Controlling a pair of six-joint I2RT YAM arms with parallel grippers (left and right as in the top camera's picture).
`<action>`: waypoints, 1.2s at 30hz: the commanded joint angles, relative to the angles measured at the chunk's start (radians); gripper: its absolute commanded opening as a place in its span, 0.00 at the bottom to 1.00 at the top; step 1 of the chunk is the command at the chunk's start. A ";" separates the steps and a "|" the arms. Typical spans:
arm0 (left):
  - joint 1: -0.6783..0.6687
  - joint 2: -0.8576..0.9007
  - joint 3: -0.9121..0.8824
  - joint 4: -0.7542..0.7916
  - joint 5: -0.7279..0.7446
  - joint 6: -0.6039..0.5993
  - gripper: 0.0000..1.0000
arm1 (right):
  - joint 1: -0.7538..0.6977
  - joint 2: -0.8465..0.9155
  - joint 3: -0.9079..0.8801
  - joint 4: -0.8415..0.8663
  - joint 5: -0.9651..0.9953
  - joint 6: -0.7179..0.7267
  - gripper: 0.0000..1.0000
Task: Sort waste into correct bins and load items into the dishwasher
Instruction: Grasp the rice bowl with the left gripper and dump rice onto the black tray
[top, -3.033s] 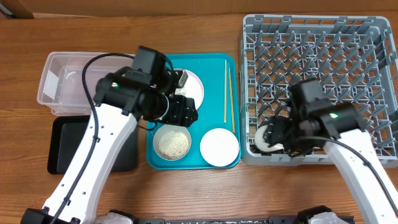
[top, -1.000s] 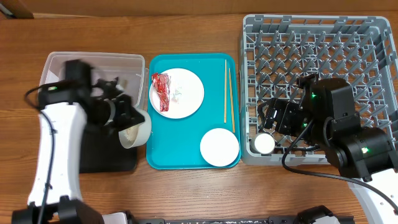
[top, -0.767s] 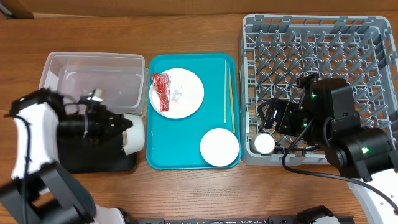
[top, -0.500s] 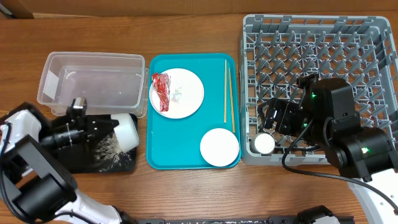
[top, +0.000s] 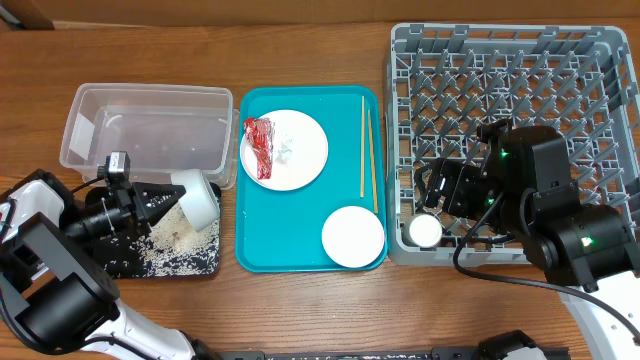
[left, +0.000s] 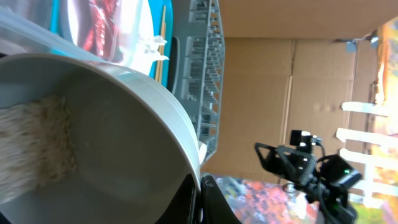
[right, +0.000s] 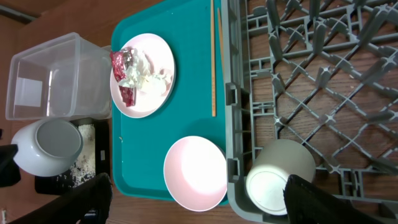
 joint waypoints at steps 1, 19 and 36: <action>0.006 -0.003 -0.003 0.021 0.017 0.097 0.04 | -0.002 -0.002 0.020 0.003 -0.005 -0.006 0.89; -0.041 -0.025 0.005 0.083 0.032 0.038 0.04 | -0.002 -0.002 0.020 -0.010 -0.005 -0.006 0.90; -0.116 -0.114 0.031 -0.011 -0.055 0.011 0.04 | -0.002 -0.002 0.020 -0.010 -0.005 -0.006 0.91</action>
